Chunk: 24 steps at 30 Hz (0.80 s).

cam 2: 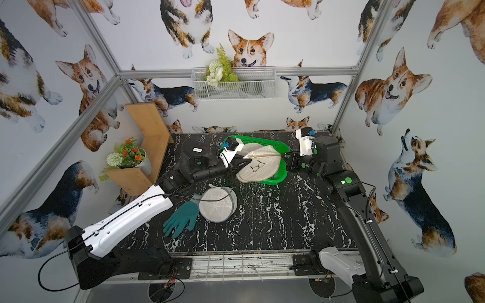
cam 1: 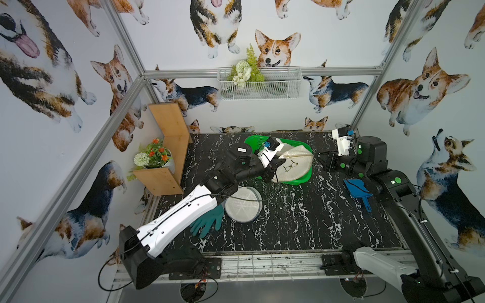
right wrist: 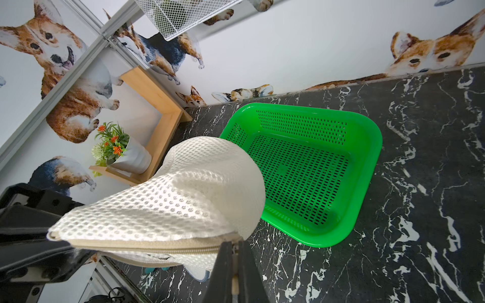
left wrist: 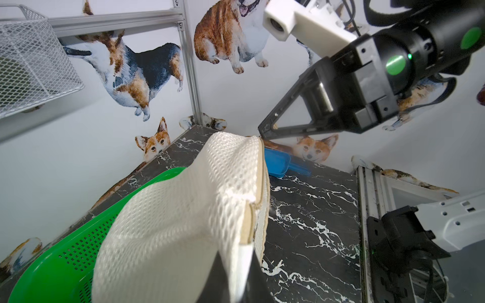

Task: Turn the laundry bag inside out
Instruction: Zip the zipper on the laundry bag.

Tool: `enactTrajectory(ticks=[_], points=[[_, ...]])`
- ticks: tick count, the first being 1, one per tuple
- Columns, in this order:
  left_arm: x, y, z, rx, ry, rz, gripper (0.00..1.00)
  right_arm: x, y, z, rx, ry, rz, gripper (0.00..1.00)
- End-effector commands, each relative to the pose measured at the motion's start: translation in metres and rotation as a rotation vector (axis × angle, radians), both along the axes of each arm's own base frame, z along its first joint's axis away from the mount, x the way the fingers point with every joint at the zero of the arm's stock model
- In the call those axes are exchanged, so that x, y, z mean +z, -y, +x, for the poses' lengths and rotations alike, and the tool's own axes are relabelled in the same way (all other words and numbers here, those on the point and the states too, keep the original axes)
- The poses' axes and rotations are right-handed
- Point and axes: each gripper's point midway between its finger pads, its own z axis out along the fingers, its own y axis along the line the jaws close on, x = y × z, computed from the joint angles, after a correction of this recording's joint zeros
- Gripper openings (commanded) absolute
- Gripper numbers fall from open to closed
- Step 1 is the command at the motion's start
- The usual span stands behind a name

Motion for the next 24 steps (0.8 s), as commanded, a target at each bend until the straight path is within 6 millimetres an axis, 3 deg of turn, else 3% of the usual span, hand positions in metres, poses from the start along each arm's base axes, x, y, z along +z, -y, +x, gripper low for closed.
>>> enactTrajectory(ticks=[1, 2, 6, 9, 12, 16, 24], points=[[0.03, -0.001, 0.006, 0.032, 0.041, -0.139, 0.0, 0.011, -0.002, 0.006, -0.009, 0.01, 0.064, 0.0], [0.026, 0.0, 0.007, 0.035, 0.029, -0.131, 0.07, 0.016, -0.005, 0.007, 0.005, 0.024, 0.081, 0.0], [0.002, 0.003, 0.012, 0.044, -0.017, -0.057, 0.56, 0.042, -0.016, 0.005, 0.071, 0.087, 0.121, 0.0], [-0.009, 0.003, 0.017, 0.059, -0.032, 0.006, 0.7, 0.048, -0.02, 0.004, 0.106, 0.103, 0.119, 0.0], [-0.013, 0.005, 0.021, 0.065, -0.028, 0.073, 0.89, 0.041, -0.021, 0.005, 0.116, 0.089, 0.094, 0.0], [-0.021, 0.002, 0.029, 0.105, -0.019, 0.17, 0.94, 0.033, -0.016, 0.007, 0.103, 0.081, 0.043, 0.0], [-0.058, -0.022, 0.037, 0.186, -0.042, 0.393, 0.95, 0.031, 0.012, 0.015, -0.034, 0.089, -0.064, 0.0]])
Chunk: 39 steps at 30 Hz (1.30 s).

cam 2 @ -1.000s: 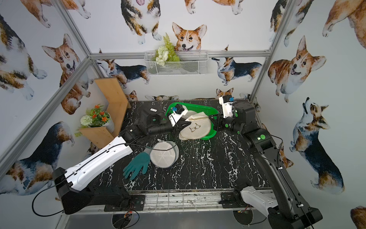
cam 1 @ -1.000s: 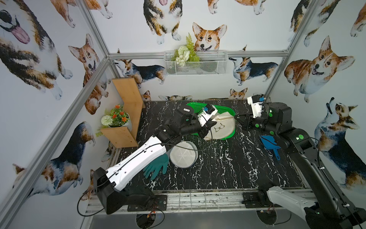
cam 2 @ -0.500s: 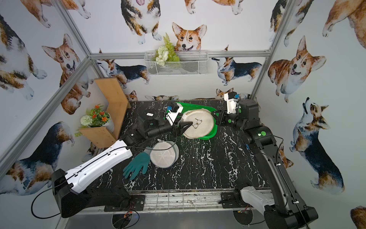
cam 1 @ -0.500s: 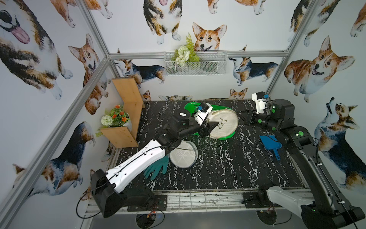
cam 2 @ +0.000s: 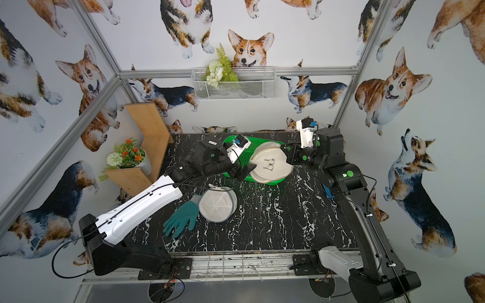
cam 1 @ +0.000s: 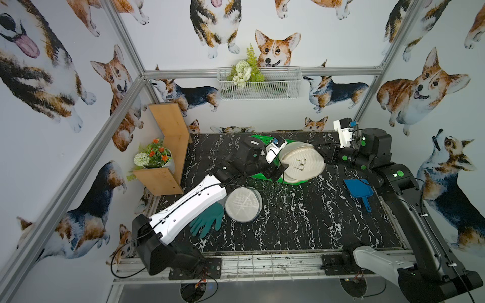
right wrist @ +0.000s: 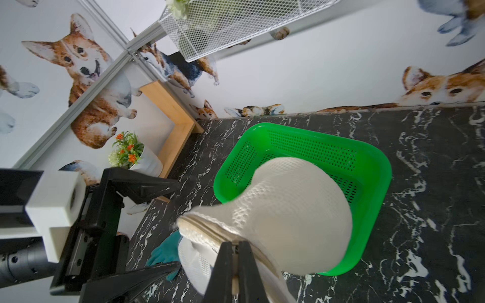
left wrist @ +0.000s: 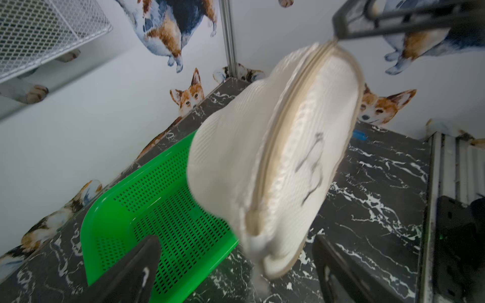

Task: Turn the laundry bag inside out
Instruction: Zip the zipper on the laundry bag.

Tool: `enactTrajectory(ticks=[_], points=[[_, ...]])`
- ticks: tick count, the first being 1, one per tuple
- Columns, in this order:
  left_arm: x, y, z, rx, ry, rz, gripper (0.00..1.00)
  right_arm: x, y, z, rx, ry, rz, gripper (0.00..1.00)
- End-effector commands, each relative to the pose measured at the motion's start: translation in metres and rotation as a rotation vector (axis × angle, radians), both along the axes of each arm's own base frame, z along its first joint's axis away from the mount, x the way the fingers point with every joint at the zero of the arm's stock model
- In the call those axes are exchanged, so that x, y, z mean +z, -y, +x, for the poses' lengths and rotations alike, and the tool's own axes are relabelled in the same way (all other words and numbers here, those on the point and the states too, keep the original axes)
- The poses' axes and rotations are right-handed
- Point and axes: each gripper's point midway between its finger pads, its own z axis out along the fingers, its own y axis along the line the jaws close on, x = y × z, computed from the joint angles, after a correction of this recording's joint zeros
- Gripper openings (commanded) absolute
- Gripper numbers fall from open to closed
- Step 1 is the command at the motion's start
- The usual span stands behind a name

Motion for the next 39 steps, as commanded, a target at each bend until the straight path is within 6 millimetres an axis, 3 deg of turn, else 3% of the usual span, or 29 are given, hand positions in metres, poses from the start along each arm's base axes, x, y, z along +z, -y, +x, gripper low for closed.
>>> enactTrajectory(ticks=[1, 4, 9, 13, 19, 20, 24, 32, 39], points=[[-0.014, -0.014, 0.0, 0.026, 0.002, 0.105, 0.95, -0.001, 0.013, 0.003, -0.06, 0.014, -0.063, 0.0], [-0.003, -0.007, -0.004, -0.016, 0.018, 0.063, 0.93, -0.004, 0.008, 0.001, -0.022, 0.008, -0.073, 0.0], [0.05, 0.036, -0.026, -0.18, 0.089, -0.097, 0.9, -0.02, 0.002, -0.001, 0.034, -0.034, -0.094, 0.0], [0.069, 0.062, -0.036, -0.268, 0.083, -0.157, 0.85, -0.023, -0.005, -0.001, 0.067, -0.044, -0.075, 0.0], [0.056, 0.072, -0.028, -0.28, 0.07, -0.101, 0.75, -0.014, -0.028, -0.011, 0.157, -0.023, -0.043, 0.0], [0.053, 0.072, -0.027, -0.283, 0.061, -0.084, 0.72, -0.02, -0.033, -0.006, 0.169, -0.046, -0.043, 0.0], [0.042, 0.074, -0.024, -0.284, 0.037, -0.035, 0.57, -0.014, -0.043, -0.01, 0.199, -0.032, -0.026, 0.0], [0.028, 0.077, -0.024, -0.29, -0.011, -0.012, 0.5, -0.005, -0.047, -0.01, 0.199, -0.02, 0.0, 0.0], [0.024, 0.073, -0.021, -0.265, -0.016, 0.013, 0.25, 0.0, -0.048, -0.009, 0.198, -0.011, 0.001, 0.0]])
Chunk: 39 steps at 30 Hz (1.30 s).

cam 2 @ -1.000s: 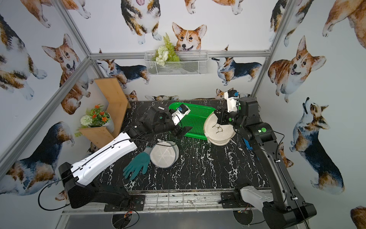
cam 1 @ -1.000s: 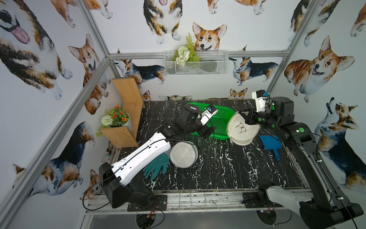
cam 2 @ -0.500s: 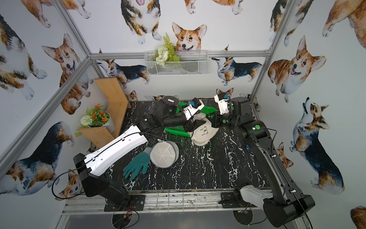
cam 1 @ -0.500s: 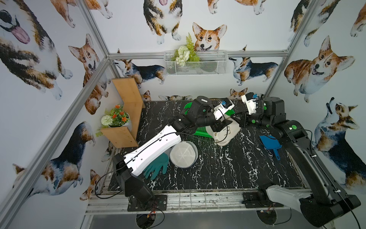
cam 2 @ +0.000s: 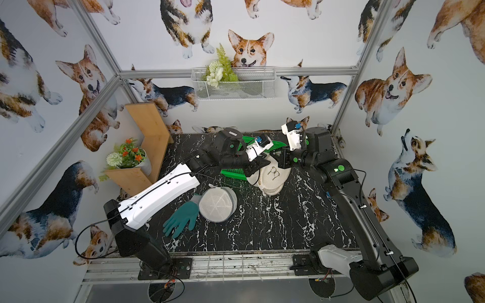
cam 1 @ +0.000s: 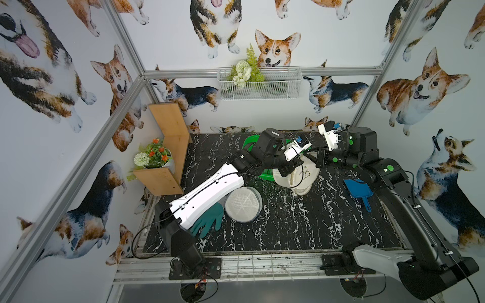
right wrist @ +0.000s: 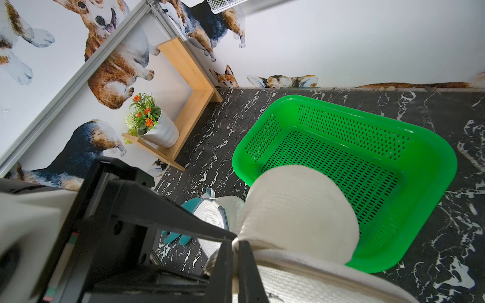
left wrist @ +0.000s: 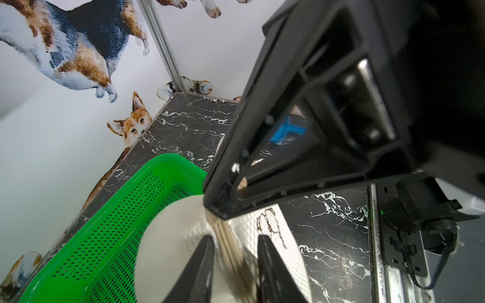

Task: Turn the laundry bag inside out
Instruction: Zip the zipper on the laundry bag.

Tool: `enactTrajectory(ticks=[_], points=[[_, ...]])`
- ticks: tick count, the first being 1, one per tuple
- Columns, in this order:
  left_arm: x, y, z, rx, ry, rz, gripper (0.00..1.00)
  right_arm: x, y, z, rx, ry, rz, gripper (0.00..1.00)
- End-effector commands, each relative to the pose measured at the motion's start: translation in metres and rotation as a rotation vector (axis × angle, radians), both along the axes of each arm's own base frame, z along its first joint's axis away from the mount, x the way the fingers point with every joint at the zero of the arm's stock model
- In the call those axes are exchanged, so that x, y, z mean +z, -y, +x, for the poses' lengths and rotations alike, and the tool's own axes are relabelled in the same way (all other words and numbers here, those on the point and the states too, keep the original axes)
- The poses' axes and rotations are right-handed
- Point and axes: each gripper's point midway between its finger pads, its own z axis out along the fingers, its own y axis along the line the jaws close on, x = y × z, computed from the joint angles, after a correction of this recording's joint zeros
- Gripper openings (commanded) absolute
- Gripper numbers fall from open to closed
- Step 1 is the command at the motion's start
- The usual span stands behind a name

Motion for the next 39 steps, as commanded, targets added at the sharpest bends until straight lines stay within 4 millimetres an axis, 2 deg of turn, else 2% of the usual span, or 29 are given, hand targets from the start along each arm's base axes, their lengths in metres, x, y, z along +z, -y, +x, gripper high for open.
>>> enactTrajectory(ticks=[1, 2, 7, 10, 14, 15, 17, 19, 23, 26, 30, 31, 33, 35, 38, 39], points=[[0.001, -0.002, 0.0, 0.004, 0.004, 0.011, 0.22, 0.014, -0.001, 0.004, -0.005, 0.048, 0.018, 0.0], [-0.009, 0.001, 0.003, 0.004, -0.011, 0.028, 0.18, 0.013, 0.0, 0.004, -0.012, 0.046, 0.014, 0.0], [-0.01, 0.002, 0.005, 0.006, -0.012, 0.035, 0.01, 0.015, 0.008, 0.009, -0.066, 0.056, -0.002, 0.0], [-0.007, 0.001, 0.006, 0.012, -0.002, 0.032, 0.0, 0.013, 0.023, 0.017, -0.144, 0.049, -0.023, 0.0], [-0.005, -0.001, 0.008, 0.027, 0.017, 0.02, 0.0, 0.002, 0.059, 0.025, -0.264, 0.01, -0.037, 0.0], [0.008, -0.006, 0.005, 0.032, 0.039, -0.012, 0.0, -0.004, 0.068, 0.027, -0.297, -0.004, -0.05, 0.0], [0.018, -0.011, 0.006, 0.052, 0.057, -0.063, 0.0, -0.017, 0.082, 0.03, -0.341, -0.034, -0.075, 0.0], [0.03, -0.018, 0.009, 0.084, 0.078, -0.123, 0.0, -0.024, 0.094, 0.023, -0.376, -0.042, -0.082, 0.0], [0.056, -0.037, 0.012, 0.151, 0.139, -0.263, 0.0, -0.053, 0.115, 0.02, -0.444, -0.104, -0.086, 0.0], [0.061, -0.049, 0.011, 0.172, 0.123, -0.335, 0.0, -0.053, 0.111, 0.019, -0.43, -0.11, -0.049, 0.0], [0.04, -0.041, 0.005, 0.113, 0.053, -0.281, 0.0, -0.027, 0.094, 0.022, -0.349, -0.068, 0.034, 0.0], [0.035, -0.039, 0.004, 0.103, 0.038, -0.268, 0.04, -0.021, 0.091, 0.022, -0.33, -0.057, 0.044, 0.0], [0.025, -0.037, 0.002, 0.088, 0.015, -0.245, 0.3, -0.009, 0.083, 0.021, -0.285, -0.038, 0.064, 0.0], [0.018, -0.036, 0.002, 0.083, 0.002, -0.221, 0.49, -0.002, 0.078, 0.019, -0.259, -0.024, 0.064, 0.0], [0.014, -0.037, 0.001, 0.077, 0.0, -0.182, 0.63, -0.001, 0.071, 0.016, -0.227, -0.013, 0.034, 0.0], [0.014, -0.036, -0.001, 0.064, -0.001, -0.174, 0.65, -0.002, 0.069, 0.015, -0.218, -0.011, 0.023, 0.0]])
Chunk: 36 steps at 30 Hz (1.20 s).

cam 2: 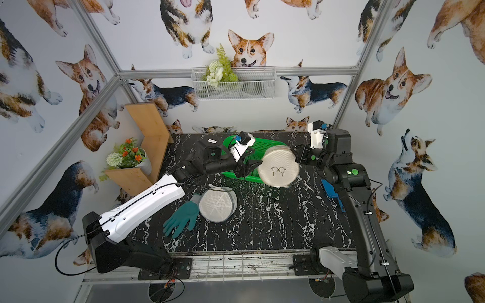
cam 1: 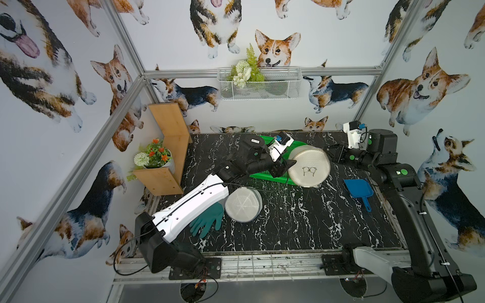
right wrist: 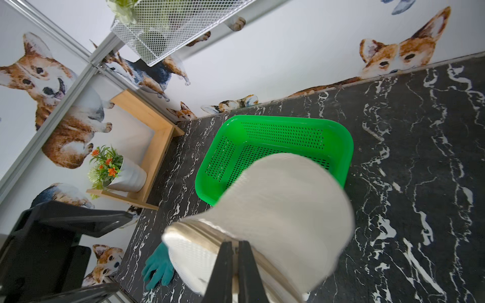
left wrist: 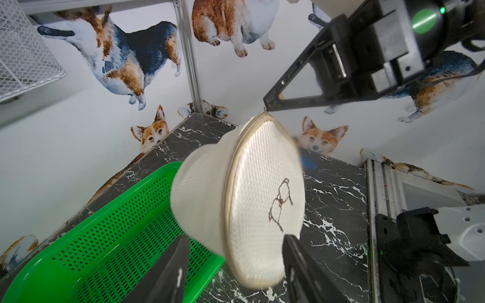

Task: Turn the laundry bag inside out
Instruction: Zip the zipper on the laundry bag.

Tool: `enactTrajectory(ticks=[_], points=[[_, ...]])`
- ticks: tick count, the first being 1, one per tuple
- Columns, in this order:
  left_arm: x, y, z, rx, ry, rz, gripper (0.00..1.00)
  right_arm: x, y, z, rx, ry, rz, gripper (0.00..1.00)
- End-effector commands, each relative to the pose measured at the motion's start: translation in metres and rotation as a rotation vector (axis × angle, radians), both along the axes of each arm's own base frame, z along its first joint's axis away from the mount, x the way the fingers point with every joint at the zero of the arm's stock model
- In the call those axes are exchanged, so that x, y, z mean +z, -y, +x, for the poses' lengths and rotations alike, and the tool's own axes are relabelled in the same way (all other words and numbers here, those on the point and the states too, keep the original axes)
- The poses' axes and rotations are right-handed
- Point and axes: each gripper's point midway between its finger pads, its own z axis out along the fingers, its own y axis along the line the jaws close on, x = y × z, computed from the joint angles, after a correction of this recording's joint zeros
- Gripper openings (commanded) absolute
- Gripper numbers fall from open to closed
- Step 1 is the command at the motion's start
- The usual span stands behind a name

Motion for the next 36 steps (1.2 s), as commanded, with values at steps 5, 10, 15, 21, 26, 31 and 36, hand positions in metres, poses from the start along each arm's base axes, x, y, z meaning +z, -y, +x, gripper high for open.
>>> enactTrajectory(ticks=[5, 10, 15, 21, 26, 31, 36], points=[[0.004, 0.012, -0.018, -0.117, 0.008, 0.044, 0.67, 0.0, -0.03, -0.009, 0.116, 0.021, -0.061, 0.0], [0.006, 0.029, -0.024, -0.168, 0.0, 0.038, 0.68, 0.001, -0.047, -0.016, 0.175, 0.025, -0.07, 0.0], [0.003, 0.031, -0.021, -0.172, 0.012, 0.082, 0.65, 0.001, -0.069, -0.019, 0.245, 0.026, -0.083, 0.0], [-0.003, 0.027, -0.021, -0.181, 0.023, 0.147, 0.56, 0.005, -0.082, -0.028, 0.294, 0.048, -0.091, 0.0], [-0.009, 0.027, -0.02, -0.178, 0.01, 0.162, 0.49, 0.005, -0.085, -0.032, 0.307, 0.06, -0.096, 0.0], [-0.016, 0.029, -0.02, -0.187, -0.011, 0.177, 0.38, 0.007, -0.088, -0.033, 0.32, 0.068, -0.096, 0.0], [-0.014, 0.03, -0.018, -0.18, -0.008, 0.169, 0.15, 0.004, -0.086, -0.032, 0.312, 0.064, -0.104, 0.0]])
